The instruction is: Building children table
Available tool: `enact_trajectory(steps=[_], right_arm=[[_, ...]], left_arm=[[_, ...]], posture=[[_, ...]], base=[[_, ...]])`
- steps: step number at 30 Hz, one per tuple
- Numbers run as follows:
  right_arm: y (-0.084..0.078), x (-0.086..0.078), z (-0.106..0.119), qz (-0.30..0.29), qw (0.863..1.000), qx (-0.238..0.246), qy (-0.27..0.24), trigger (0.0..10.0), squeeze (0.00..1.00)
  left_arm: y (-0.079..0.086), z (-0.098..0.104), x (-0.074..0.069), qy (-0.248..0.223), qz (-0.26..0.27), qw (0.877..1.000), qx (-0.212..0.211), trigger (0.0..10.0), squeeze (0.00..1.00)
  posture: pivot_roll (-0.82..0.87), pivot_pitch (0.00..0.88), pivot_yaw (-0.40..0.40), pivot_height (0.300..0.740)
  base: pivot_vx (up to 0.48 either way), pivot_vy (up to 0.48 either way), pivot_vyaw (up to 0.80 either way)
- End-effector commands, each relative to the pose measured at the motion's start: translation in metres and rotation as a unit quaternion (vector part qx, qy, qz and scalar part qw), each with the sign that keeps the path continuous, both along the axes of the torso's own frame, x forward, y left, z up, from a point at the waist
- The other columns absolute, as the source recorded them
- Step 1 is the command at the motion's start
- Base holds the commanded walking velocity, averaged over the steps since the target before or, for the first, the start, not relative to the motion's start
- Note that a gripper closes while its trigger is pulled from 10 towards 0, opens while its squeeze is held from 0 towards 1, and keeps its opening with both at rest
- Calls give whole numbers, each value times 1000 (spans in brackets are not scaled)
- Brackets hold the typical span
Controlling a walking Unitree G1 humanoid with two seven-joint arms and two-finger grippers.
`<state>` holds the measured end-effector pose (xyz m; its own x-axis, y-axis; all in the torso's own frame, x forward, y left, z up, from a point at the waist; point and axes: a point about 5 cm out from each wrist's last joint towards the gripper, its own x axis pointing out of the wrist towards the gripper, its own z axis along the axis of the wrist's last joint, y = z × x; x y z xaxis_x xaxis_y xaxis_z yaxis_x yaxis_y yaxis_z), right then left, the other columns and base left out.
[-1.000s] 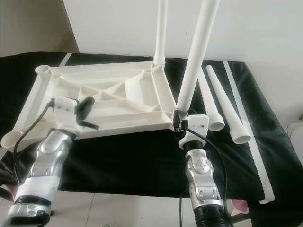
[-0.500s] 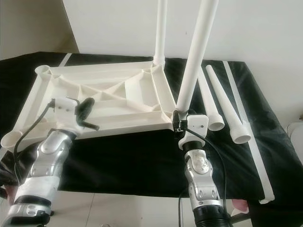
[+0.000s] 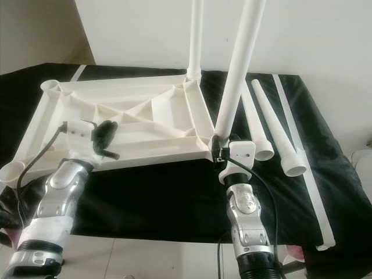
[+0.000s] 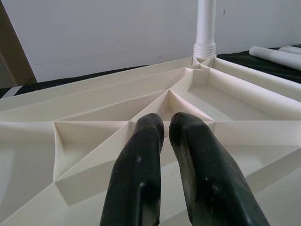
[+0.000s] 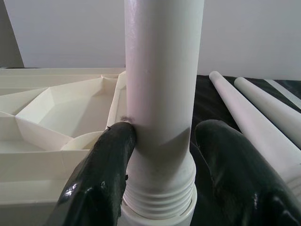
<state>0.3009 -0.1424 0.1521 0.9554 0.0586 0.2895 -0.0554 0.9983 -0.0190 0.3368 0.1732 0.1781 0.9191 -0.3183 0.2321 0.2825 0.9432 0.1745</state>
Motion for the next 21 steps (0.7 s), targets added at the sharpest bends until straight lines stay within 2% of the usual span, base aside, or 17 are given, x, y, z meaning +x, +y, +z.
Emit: enact_trajectory(steps=[1, 21], right_arm=[[0, -1, 0, -1, 1000, 6, 2, 10000, 0], [-1, 1, 1, 1, 1000, 4, 1, 10000, 0]], left_arm=[[1, 1, -1, 1, 3, 1000, 0, 10000, 1000], [0, 1, 0, 0, 4, 1000, -3, 10000, 1000]], posture=[[-48, 126, -11, 740], [-48, 119, -19, 740]], base=[[0, 0, 0], [0, 0, 0]])
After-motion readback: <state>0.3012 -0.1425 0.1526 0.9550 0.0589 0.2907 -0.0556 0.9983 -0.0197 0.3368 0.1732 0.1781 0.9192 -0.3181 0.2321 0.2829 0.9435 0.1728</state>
